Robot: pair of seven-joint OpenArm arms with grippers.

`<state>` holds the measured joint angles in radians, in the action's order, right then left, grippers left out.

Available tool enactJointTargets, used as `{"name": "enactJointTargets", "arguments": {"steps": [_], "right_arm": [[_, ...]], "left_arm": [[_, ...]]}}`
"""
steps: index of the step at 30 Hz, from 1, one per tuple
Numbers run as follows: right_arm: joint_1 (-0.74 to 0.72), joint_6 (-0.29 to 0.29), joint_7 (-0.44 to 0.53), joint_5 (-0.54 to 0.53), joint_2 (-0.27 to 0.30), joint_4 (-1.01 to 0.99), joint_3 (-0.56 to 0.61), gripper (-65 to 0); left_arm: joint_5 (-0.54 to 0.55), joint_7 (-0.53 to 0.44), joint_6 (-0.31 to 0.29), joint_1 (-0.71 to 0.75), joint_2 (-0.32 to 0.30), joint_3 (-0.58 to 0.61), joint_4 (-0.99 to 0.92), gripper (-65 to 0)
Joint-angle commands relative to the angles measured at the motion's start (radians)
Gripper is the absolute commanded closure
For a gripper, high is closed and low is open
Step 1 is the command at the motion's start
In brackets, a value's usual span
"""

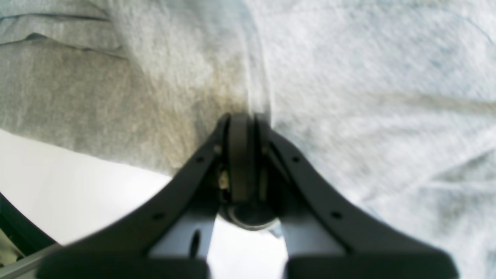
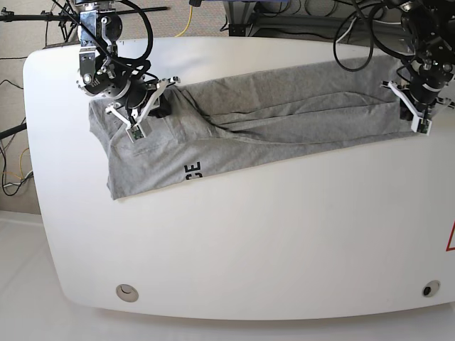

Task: Fold the T-shirt properly
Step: 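Open both grippers and shift them along the shirt band ends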

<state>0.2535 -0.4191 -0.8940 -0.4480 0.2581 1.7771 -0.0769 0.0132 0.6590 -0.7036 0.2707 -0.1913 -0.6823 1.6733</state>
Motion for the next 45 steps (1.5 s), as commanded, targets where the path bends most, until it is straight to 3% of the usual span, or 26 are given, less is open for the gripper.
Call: {"name": "enactJointTargets", "arguments": {"steps": [1,5,9,11,13,19,27,37,39,45], "right_arm": [[-0.004,-0.006,0.015,-0.008,0.007,0.02,0.0,-2.6],[0.002,-0.004,0.016,-0.009,0.007,0.014,0.003,-2.6],[0.001,0.003,0.012,-0.004,0.009,0.012,0.018,-2.5],[0.002,0.005,0.014,-0.004,0.01,0.007,0.023,-2.5],[0.003,0.005,0.012,-0.007,0.01,0.003,0.03,-2.4],[-0.015,0.024,0.001,0.002,0.008,0.013,0.046,-2.0],[-0.033,0.038,-0.016,0.012,0.009,0.015,0.067,-1.8],[-0.035,0.017,0.002,0.012,-0.018,0.008,0.041,-2.1],[-0.032,0.025,-0.002,0.01,-0.044,0.01,0.039,-7.8],[-0.036,0.024,0.001,0.009,-0.063,0.018,0.021,-26.9]], "left_arm": [[0.01,-0.014,0.005,-0.009,-0.016,-0.021,0.019,-15.6],[0.011,-0.01,0.005,-0.016,-0.017,-0.029,0.014,-24.3],[-0.002,-0.005,0.005,-0.031,-0.018,-0.002,0.014,-25.9],[-0.005,-0.006,0.005,-0.036,-0.018,0.007,0.004,-20.8],[-0.005,0.002,0.005,-0.041,-0.018,0.016,-0.009,-9.5],[-0.013,-0.019,0.005,-0.039,-0.019,0.005,-0.036,0.0],[-0.017,-0.033,0.005,-0.043,-0.025,0.021,-0.073,0.0],[-0.019,-0.058,0.005,-0.095,-0.038,0.032,-0.186,0.0],[-0.012,-0.061,0.005,-0.079,-0.056,0.02,-0.182,-1.0],[0.016,0.009,0.005,-0.071,-0.08,0.012,-0.155,-19.4]]}}
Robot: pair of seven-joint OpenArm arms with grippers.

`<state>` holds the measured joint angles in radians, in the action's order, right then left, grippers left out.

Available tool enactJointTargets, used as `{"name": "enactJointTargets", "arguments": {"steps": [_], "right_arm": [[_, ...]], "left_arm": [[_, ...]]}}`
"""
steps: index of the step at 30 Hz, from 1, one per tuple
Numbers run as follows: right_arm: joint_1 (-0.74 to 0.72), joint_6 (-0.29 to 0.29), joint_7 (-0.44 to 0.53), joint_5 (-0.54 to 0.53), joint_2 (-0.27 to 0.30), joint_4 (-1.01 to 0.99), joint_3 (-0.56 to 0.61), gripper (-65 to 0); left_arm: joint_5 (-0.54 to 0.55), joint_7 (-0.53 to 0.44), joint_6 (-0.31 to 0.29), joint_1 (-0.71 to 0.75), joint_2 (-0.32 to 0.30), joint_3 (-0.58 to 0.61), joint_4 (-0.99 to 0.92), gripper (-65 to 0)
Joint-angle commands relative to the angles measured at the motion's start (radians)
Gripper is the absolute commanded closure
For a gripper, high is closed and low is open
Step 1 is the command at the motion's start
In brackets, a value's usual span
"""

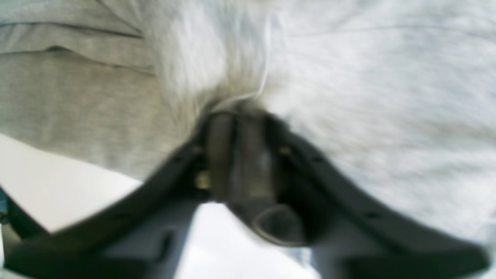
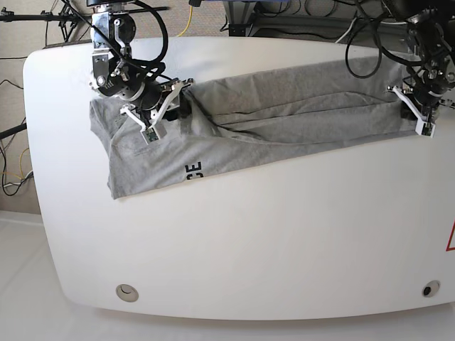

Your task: Fold the T-shirt properly

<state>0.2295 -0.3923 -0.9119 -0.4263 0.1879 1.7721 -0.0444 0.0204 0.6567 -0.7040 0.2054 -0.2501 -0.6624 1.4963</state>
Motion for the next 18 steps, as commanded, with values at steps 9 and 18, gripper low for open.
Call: {"name": "enactJointTargets", "arguments": {"steps": [9,18], "right_arm": [[-0.051,-0.005,-0.025,-0.009,0.035,0.03,-0.035,-44.4],[-0.064,-0.004,-0.079,0.002,0.043,0.081,-0.077,-35.2]], "left_arm": [[0.041,0.137,0.006,-0.006,-0.036,-0.015,0.047,-42.3],[0.015,0.083,0.006,0.005,0.012,-0.017,0.19,-25.4]]}}
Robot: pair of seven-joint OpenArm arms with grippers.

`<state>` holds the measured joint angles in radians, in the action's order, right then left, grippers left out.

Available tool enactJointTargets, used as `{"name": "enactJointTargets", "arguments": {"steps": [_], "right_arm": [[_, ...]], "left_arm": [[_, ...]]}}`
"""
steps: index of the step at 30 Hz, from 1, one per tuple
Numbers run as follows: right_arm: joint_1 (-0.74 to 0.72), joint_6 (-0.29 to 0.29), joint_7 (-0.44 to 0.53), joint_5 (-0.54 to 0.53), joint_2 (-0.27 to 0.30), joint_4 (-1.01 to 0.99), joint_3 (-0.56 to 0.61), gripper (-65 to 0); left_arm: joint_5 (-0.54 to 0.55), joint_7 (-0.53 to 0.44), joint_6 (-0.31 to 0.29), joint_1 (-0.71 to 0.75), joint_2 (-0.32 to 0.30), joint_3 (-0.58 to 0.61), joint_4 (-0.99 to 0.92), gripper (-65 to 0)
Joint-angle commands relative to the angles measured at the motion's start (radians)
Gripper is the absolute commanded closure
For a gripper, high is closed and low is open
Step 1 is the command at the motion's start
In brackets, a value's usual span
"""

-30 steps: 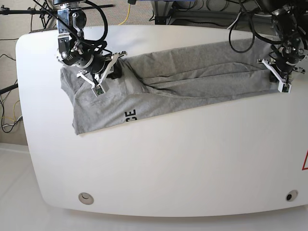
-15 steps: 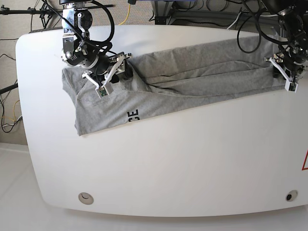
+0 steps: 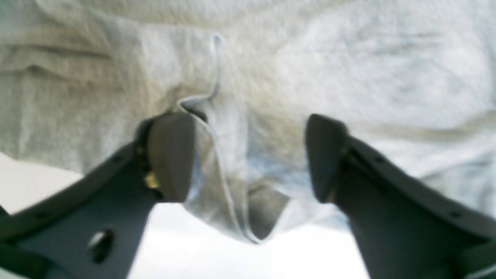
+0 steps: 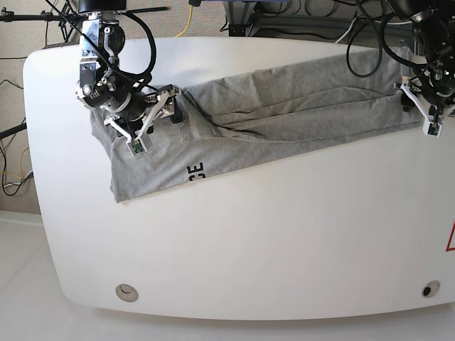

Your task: Fold the T-shirt properly

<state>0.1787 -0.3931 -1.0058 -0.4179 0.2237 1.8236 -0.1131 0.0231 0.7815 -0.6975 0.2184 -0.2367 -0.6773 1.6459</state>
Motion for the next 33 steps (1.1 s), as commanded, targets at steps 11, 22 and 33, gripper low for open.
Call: {"name": "enactJointTargets", "arguments": {"steps": [11,22,33], "right_arm": [[-0.026,-0.002,0.045,0.008,-0.001,-0.007,0.017,0.0],[-0.014,0.001,0.196,0.016,-0.015,-0.098,0.023,-5.5],[-0.013,-0.003,0.209,0.023,-0.053,-0.024,0.018,-20.0]], "left_arm": [[-0.001,-0.152,-0.001,0.014,0.036,0.019,0.036,0.0],[0.004,-0.094,-0.001,-0.006,0.041,-0.009,-0.006,-15.9],[-0.007,0.06,-0.001,-0.031,0.051,0.002,-0.034,-42.2]]}}
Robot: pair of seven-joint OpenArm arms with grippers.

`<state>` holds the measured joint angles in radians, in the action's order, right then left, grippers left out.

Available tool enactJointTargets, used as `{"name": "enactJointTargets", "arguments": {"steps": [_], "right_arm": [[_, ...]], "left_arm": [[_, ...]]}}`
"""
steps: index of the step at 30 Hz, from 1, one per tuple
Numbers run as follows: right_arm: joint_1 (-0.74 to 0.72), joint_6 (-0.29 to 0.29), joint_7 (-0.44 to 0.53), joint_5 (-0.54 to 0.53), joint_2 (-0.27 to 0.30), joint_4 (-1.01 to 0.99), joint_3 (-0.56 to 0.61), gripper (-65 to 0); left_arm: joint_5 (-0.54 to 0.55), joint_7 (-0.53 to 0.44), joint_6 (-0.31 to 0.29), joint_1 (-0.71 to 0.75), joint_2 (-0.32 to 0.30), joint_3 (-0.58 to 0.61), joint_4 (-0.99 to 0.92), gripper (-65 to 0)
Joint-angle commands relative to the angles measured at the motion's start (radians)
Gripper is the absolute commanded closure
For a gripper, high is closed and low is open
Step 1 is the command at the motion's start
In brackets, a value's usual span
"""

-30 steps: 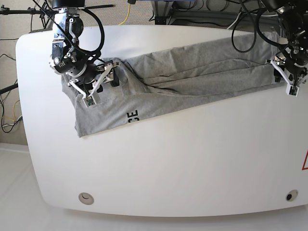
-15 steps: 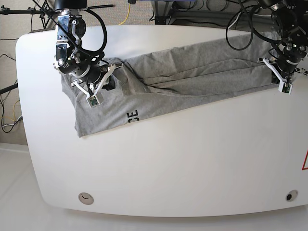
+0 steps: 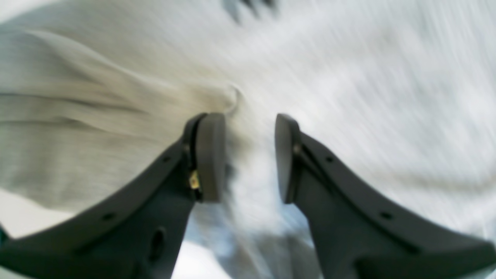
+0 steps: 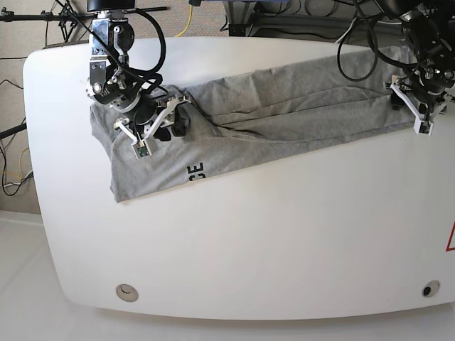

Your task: Fold the T-shirt properly

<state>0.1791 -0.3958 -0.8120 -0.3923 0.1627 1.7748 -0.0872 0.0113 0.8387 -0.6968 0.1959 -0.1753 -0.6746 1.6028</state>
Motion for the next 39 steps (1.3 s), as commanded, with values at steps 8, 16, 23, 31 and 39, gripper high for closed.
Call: {"name": "enactJointTargets", "arguments": {"steps": [8,16,23,31,39], "right_arm": [[-0.043,0.001,-0.053,-0.02,0.027,0.009,-0.024,-14.0],[-0.052,0.004,-0.082,-0.064,0.073,-0.044,-0.02,-9.1],[-0.054,-0.003,-0.072,-0.068,0.085,-0.099,-0.022,-11.6],[-0.068,-0.016,-0.048,-0.034,0.072,-0.138,-0.019,-11.7],[-0.055,-0.074,-0.053,-0.034,0.049,-0.12,0.068,-13.8]], "left_arm": [[-0.009,-0.018,-0.001,-0.015,-0.008,0.037,-0.015,-34.3],[0.021,-0.055,-0.001,-0.016,-0.022,0.049,-0.147,-21.9],[0.155,-0.085,-0.001,-0.016,-0.051,0.0,-0.189,-41.5],[0.217,-0.135,-0.001,-0.03,-0.087,-0.048,-0.16,-48.5],[0.175,-0.077,-0.001,-0.052,-0.135,-0.039,-0.102,-45.1]]}}
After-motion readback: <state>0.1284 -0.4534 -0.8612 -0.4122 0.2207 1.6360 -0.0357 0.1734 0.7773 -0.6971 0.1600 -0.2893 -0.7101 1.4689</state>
